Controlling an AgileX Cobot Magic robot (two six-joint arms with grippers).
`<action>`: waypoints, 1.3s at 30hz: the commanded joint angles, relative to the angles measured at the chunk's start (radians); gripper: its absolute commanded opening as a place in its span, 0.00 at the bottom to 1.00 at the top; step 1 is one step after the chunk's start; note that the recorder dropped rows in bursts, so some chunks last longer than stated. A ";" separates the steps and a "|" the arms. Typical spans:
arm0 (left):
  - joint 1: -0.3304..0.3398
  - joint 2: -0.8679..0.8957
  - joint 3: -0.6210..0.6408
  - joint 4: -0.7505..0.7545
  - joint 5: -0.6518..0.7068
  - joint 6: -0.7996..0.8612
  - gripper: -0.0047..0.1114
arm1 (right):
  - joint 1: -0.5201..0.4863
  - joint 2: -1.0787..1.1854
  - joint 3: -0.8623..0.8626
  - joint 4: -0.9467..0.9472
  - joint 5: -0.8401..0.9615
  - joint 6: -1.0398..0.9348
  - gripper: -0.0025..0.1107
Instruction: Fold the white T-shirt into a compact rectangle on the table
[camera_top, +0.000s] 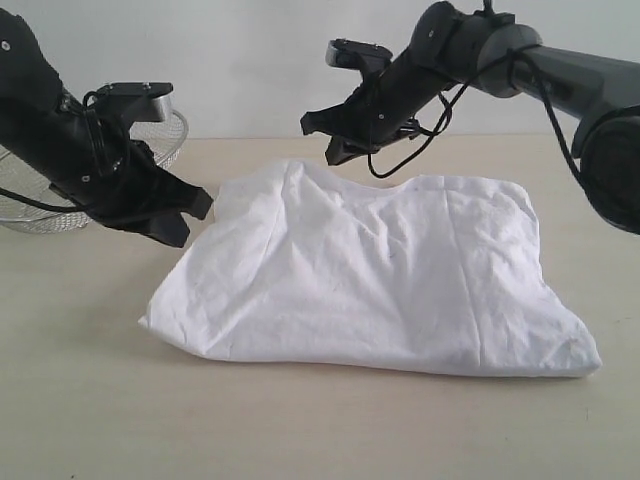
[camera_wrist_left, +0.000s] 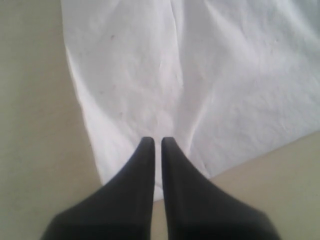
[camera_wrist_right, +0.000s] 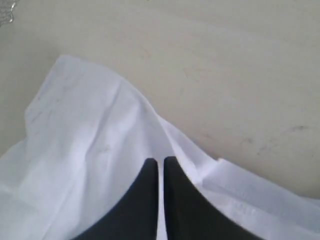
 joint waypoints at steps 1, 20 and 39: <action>-0.004 -0.021 0.005 -0.009 0.007 0.015 0.08 | -0.038 -0.082 0.056 -0.008 0.065 0.004 0.02; 0.003 -0.143 0.192 -0.328 0.008 0.226 0.08 | -0.138 -0.975 1.345 0.111 -0.323 0.042 0.02; 0.128 -0.347 0.719 -1.402 0.117 0.887 0.08 | -0.337 -1.322 2.073 1.164 -0.575 -0.535 0.71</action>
